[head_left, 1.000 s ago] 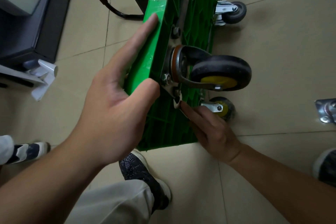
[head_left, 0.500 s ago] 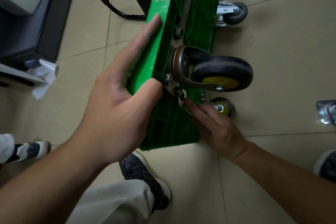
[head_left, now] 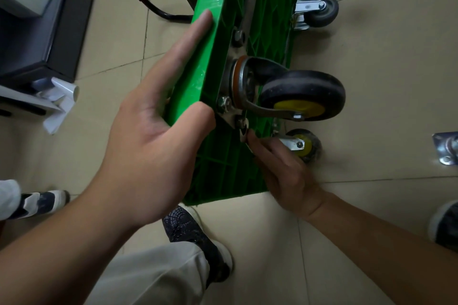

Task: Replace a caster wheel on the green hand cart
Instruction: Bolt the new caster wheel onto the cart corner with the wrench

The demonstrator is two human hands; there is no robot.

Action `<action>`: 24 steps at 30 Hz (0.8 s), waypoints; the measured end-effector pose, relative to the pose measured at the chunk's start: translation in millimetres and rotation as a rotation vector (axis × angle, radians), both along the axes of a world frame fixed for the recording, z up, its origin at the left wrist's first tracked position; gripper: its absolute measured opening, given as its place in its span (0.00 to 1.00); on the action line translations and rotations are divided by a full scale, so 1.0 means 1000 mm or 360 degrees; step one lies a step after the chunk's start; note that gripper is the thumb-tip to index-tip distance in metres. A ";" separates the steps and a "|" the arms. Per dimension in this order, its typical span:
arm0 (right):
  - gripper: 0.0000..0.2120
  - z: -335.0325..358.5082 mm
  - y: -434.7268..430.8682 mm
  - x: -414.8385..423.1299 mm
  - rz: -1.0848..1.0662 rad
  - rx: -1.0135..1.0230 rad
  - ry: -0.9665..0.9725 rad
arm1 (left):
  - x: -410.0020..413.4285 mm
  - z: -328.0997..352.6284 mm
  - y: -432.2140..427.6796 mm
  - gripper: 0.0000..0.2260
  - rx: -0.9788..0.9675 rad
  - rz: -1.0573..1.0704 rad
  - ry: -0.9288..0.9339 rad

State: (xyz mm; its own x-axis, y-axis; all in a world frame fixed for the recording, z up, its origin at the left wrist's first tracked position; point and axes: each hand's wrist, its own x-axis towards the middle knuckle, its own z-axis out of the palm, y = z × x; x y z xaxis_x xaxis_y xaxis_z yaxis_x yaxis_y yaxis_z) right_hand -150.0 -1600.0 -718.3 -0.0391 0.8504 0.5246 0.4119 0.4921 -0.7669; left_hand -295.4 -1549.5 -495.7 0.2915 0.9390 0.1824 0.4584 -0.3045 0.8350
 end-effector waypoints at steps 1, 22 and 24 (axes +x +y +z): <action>0.32 0.005 -0.004 -0.007 -0.0038 -0.0049 0.0024 | 0.000 0.001 0.001 0.29 -0.0048 -0.0009 0.0001; 0.25 0.080 -0.047 -0.026 -0.0104 -0.0744 0.0841 | 0.012 0.021 -0.001 0.33 -0.0156 -0.0106 0.0110; 0.24 0.091 -0.050 -0.037 -0.0136 -0.0777 0.0935 | 0.012 0.022 -0.001 0.33 -0.0157 -0.0091 0.0109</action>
State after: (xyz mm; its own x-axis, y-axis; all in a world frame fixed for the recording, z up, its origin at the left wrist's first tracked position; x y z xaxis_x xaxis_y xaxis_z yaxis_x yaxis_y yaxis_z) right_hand -186.7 -1650.1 -627.6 0.2065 0.9784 0.0032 -0.1092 0.0263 -0.9937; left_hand -283.7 -1550.6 -473.4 0.3534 0.9330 0.0676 0.4995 -0.2493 0.8297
